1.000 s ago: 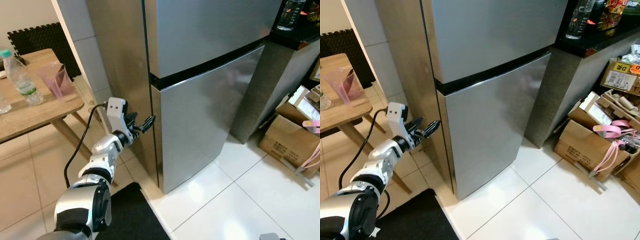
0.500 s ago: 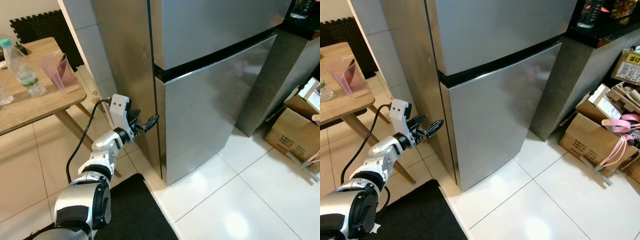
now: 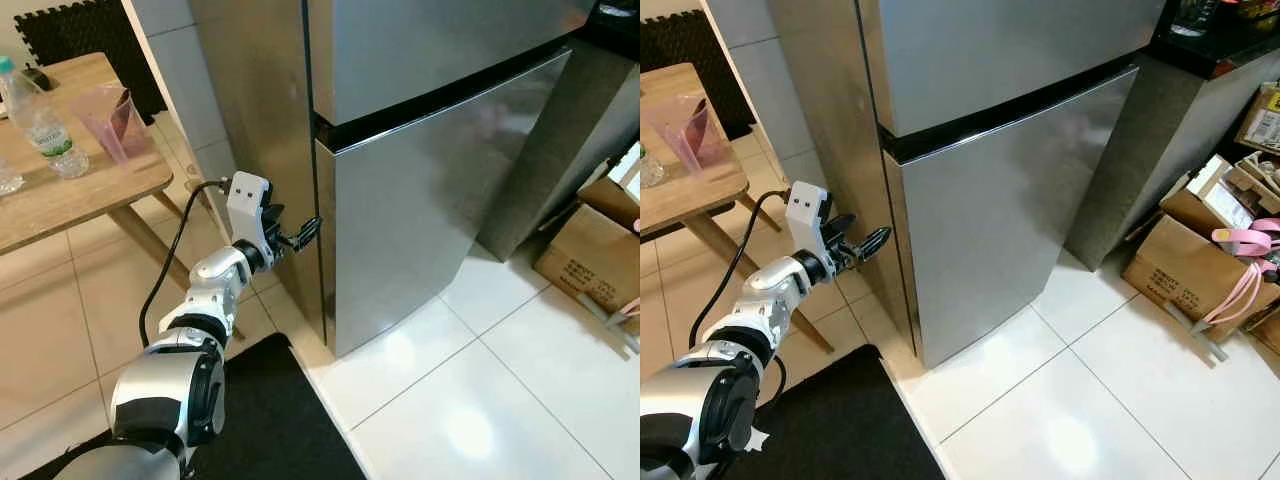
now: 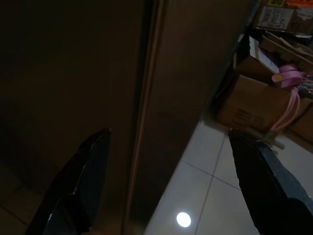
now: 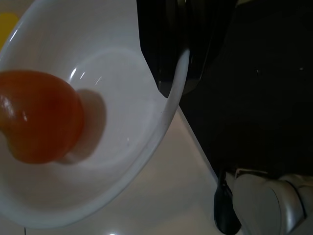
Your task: Restocking fridge
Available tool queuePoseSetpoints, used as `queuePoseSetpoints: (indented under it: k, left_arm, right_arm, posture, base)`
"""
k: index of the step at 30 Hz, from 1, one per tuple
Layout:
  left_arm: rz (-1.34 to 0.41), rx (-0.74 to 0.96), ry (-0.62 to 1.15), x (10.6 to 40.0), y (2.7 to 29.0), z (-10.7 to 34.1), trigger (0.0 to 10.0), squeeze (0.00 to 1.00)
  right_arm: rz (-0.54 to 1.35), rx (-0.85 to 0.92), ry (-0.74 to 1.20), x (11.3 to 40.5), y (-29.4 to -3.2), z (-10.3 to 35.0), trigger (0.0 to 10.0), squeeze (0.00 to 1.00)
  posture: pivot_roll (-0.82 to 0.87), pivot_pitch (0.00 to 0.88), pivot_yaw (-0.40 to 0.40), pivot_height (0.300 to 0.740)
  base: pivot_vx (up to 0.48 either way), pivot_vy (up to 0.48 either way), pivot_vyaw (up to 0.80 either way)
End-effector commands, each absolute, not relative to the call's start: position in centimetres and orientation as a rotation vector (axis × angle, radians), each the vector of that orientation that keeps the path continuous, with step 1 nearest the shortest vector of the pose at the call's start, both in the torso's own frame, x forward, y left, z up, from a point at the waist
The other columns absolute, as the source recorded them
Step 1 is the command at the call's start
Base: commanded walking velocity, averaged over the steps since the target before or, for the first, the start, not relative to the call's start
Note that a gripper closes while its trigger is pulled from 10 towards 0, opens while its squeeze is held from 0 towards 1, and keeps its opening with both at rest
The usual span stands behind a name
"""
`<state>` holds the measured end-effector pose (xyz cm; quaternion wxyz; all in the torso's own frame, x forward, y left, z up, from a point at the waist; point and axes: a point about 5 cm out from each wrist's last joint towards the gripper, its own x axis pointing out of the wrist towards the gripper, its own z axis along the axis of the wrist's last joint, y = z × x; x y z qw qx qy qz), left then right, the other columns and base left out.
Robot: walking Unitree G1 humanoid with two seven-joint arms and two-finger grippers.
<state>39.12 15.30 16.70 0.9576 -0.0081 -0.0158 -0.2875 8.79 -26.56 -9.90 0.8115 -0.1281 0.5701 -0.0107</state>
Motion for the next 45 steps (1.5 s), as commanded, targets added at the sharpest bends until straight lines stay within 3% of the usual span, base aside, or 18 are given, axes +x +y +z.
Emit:
queuePoseSetpoints:
  k: [1, 14, 20, 28, 40, 45]
  left_arm:
    - [-0.583, 0.030, -0.024, 39.3, 14.3, 16.8, 10.0, 0.00]
    - [-0.614, 0.045, -0.068, 39.8, 12.7, 18.2, 10.0, 0.00]
    - [-0.480, 0.099, -0.088, 40.5, 13.7, 19.4, 10.0, 0.00]
    - [-0.444, 0.114, -0.118, 40.9, 14.3, 20.8, 10.0, 0.00]
    - [-0.668, 0.091, -0.224, 40.9, 11.2, 24.2, 10.0, 0.00]
    - [-0.686, 0.111, -0.266, 41.0, 10.7, 25.7, 10.0, 0.00]
  right_arm:
    - [-0.044, -0.280, 1.248, 7.5, -27.2, -10.0, 10.0, 0.00]
    - [-0.067, -0.267, 1.259, 6.6, -27.4, -10.0, 10.0, 0.00]
    - [-0.073, -0.265, 1.273, 5.3, -27.7, -10.1, 10.0, 0.00]
    - [-0.067, -0.291, 1.283, 4.5, -28.6, -9.8, 10.0, 0.00]
    - [-0.068, -0.307, 1.229, 5.6, -28.9, -9.5, 10.0, 0.00]
    - [-0.061, -0.306, 1.224, 5.3, -28.7, -9.6, 10.0, 0.00]
  posture:
    - [-0.16, 0.179, 0.014, 0.740]
    - [-0.18, 0.222, 0.017, 0.740]
    - [-0.18, 0.291, 0.002, 0.740]
    - [-0.19, 0.321, -0.011, 0.740]
    - [-0.21, 0.334, -0.002, 0.740]
    - [-0.22, 0.342, 0.001, 0.740]
  base:
    - [0.000, 0.000, 0.00]
    - [0.000, 0.000, 0.00]
    - [0.000, 0.000, 0.00]
    - [0.000, 0.000, 0.00]
    - [0.000, 0.000, 0.00]
    - [0.000, 0.000, 0.00]
